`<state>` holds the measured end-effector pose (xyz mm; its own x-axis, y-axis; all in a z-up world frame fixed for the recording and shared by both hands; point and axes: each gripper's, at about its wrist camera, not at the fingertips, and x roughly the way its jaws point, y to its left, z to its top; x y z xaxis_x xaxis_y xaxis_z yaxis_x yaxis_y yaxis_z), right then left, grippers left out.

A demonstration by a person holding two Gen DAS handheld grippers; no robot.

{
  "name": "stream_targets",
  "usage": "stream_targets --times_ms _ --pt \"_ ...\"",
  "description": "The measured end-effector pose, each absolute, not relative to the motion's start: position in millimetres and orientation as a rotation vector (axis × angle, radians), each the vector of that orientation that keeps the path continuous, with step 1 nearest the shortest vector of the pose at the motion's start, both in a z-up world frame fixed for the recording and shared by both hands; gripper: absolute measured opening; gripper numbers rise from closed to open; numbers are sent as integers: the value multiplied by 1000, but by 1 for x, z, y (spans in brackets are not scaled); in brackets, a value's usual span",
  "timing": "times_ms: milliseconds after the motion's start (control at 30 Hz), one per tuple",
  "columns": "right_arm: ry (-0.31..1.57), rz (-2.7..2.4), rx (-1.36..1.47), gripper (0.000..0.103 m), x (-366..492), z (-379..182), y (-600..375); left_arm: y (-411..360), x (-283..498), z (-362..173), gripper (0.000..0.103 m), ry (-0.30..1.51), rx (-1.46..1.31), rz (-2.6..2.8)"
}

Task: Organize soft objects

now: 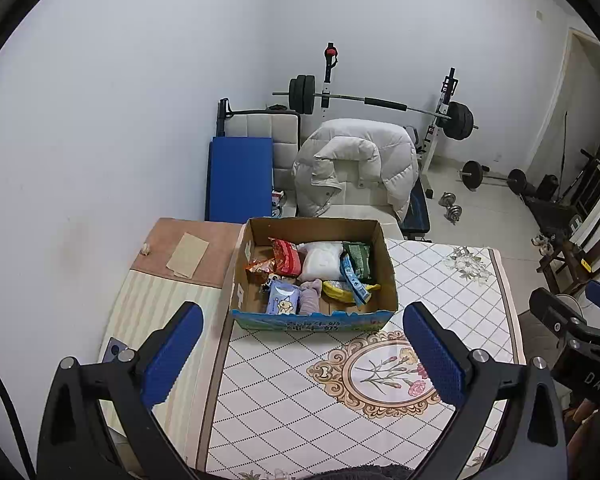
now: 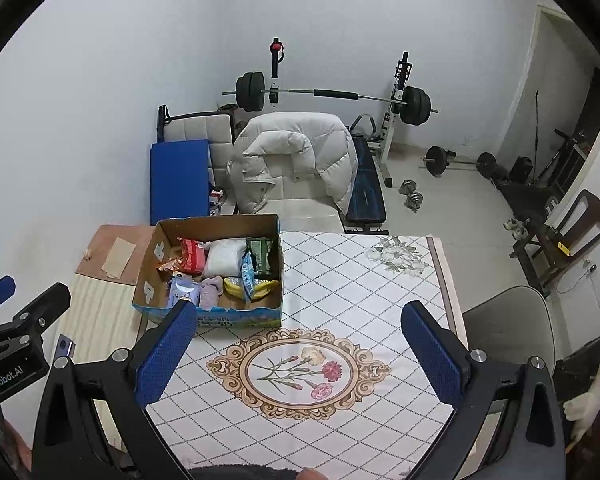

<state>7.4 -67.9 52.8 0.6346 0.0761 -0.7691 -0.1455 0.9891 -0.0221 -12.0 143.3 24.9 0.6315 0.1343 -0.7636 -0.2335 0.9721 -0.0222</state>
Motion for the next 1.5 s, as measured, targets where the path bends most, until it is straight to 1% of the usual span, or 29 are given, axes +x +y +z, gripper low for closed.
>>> stream_targets --times_ms 1500 --pt "850 135 -101 103 -2 54 -73 143 -21 19 103 870 -110 206"
